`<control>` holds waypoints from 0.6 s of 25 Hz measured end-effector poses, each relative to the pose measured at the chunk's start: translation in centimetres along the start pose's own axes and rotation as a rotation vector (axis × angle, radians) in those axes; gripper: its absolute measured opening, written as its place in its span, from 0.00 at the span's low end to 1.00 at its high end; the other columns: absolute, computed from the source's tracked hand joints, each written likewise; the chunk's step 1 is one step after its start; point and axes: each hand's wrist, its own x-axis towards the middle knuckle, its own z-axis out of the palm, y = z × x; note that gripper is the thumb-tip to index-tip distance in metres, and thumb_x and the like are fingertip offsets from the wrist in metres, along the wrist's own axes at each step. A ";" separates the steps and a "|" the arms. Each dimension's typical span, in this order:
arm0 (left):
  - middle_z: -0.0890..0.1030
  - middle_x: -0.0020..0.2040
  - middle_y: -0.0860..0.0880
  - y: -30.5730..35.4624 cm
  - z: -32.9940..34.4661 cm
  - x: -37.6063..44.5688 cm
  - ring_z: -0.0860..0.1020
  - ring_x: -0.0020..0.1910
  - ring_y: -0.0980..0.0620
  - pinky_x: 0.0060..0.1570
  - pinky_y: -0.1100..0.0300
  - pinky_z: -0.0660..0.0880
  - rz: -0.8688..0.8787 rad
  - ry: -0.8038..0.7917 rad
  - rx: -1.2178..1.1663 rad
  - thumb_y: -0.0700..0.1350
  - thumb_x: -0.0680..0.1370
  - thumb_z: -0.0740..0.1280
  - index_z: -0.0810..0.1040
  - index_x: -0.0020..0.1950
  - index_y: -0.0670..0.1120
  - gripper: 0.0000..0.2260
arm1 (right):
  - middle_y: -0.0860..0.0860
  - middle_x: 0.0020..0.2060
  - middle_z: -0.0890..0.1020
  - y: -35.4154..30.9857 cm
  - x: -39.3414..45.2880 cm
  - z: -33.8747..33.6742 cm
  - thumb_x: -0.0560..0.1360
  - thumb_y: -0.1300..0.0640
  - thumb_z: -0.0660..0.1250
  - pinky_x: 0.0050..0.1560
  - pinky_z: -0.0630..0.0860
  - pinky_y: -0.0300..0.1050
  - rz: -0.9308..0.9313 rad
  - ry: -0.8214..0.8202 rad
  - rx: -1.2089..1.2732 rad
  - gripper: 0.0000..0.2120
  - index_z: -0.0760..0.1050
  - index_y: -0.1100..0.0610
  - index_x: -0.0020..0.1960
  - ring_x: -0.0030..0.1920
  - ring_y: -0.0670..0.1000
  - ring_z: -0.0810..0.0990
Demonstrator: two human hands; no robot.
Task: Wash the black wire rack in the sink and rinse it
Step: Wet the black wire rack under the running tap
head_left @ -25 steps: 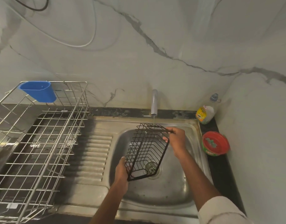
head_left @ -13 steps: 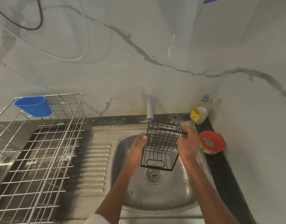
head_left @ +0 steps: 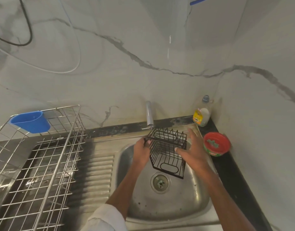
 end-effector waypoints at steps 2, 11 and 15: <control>0.87 0.55 0.51 -0.2 -0.2 0.6 0.84 0.57 0.50 0.63 0.42 0.80 0.009 0.000 -0.027 0.43 0.86 0.65 0.84 0.63 0.49 0.10 | 0.47 0.79 0.63 -0.2 0.3 -0.7 0.70 0.59 0.81 0.75 0.68 0.56 0.023 -0.187 0.005 0.48 0.58 0.43 0.81 0.77 0.52 0.64; 0.85 0.62 0.52 4.3 1.2 1.7 0.81 0.63 0.53 0.70 0.50 0.76 0.015 -0.142 -0.167 0.37 0.85 0.65 0.82 0.68 0.50 0.15 | 0.44 0.57 0.77 0.7 -0.2 0.3 0.64 0.56 0.85 0.57 0.74 0.40 -0.068 0.167 -0.011 0.39 0.71 0.55 0.70 0.59 0.47 0.76; 0.88 0.58 0.54 2.9 0.9 0.9 0.82 0.64 0.50 0.70 0.43 0.76 -0.081 -0.132 -0.335 0.30 0.82 0.65 0.85 0.62 0.51 0.19 | 0.50 0.64 0.75 1.6 0.1 1.5 0.59 0.43 0.83 0.61 0.80 0.54 -0.016 0.135 -0.157 0.45 0.68 0.53 0.71 0.62 0.50 0.77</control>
